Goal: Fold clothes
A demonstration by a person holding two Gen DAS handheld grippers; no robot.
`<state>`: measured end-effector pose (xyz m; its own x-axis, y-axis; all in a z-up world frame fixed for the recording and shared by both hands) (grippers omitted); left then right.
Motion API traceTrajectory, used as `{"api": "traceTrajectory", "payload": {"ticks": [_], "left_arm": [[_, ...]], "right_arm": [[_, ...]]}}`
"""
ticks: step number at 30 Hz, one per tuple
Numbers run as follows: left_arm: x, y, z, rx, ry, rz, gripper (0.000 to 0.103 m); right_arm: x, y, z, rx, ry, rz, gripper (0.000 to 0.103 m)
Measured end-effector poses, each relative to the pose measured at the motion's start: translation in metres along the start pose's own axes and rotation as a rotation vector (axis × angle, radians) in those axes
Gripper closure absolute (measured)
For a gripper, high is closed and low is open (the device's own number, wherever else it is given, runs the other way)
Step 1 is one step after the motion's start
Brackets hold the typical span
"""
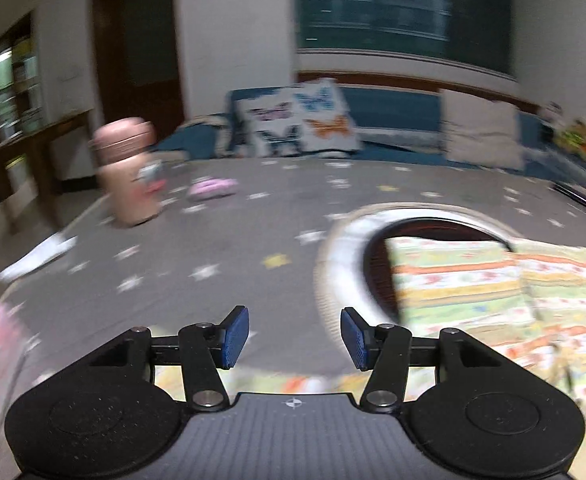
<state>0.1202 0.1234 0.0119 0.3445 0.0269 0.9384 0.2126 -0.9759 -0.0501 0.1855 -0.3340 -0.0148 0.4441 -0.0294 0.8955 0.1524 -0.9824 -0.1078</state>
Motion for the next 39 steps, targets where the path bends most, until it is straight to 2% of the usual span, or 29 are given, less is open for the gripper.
{"api": "traceTrajectory", "payload": {"ticks": [6,14,17,19,24,26,28,29,31,33,34,35,36,39], "left_arm": [[0.008,0.056,0.054,-0.115,-0.037,0.065,0.049],[0.002,0.08,0.12,-0.148,-0.103,0.109,0.05],[-0.002,0.083,0.131,-0.151,-0.12,0.117,0.05],[-0.005,0.083,0.138,-0.152,-0.134,0.117,0.05],[-0.007,0.082,0.145,-0.17,-0.146,0.098,0.05],[-0.006,0.083,0.146,-0.185,-0.15,0.088,0.058],[-0.006,0.086,0.145,-0.207,-0.146,0.096,0.072],[-0.006,0.088,0.145,-0.219,-0.141,0.107,0.074],[-0.006,0.092,0.144,-0.224,-0.129,0.134,0.09],[-0.005,0.093,0.146,-0.223,-0.123,0.14,0.096],[-0.004,0.093,0.147,-0.222,-0.12,0.137,0.098],[-0.003,0.092,0.148,-0.221,-0.117,0.133,0.098],[-0.002,0.092,0.149,-0.219,-0.113,0.13,0.1],[0.003,0.091,0.153,-0.199,-0.091,0.14,0.1]], "right_arm": [[0.011,-0.02,0.034,0.058,-0.022,-0.009,0.063],[0.018,-0.03,0.078,0.092,-0.058,-0.028,0.064],[0.018,-0.033,0.088,0.098,-0.066,-0.034,0.065],[0.018,-0.034,0.093,0.102,-0.071,-0.035,0.071],[0.017,-0.036,0.106,0.112,-0.086,-0.04,0.077],[0.018,-0.036,0.108,0.106,-0.085,-0.043,0.077],[0.018,-0.034,0.109,0.086,-0.081,-0.041,0.076],[0.018,-0.033,0.108,0.083,-0.079,-0.043,0.076],[0.018,-0.031,0.108,0.081,-0.078,-0.044,0.075],[0.017,-0.032,0.111,0.1,-0.089,-0.033,0.076],[0.018,-0.034,0.112,0.104,-0.088,-0.039,0.079],[0.018,-0.036,0.113,0.106,-0.086,-0.048,0.084],[0.021,-0.038,0.114,0.109,-0.078,-0.056,0.097],[0.03,-0.044,0.117,0.119,-0.049,-0.079,0.1]]}}
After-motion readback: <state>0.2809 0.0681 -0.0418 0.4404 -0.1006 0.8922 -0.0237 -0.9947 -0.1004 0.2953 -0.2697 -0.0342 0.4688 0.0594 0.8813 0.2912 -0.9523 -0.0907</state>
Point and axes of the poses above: each gripper's, at about its wrist camera, not at the fingertips, and z roughly the way its jaws point, y to its right, x to its top, the point moved 6 cm from there along z, roughly the way its jaws point, and after that the axes turned 15 degrees about y, right-handed, at the moved point
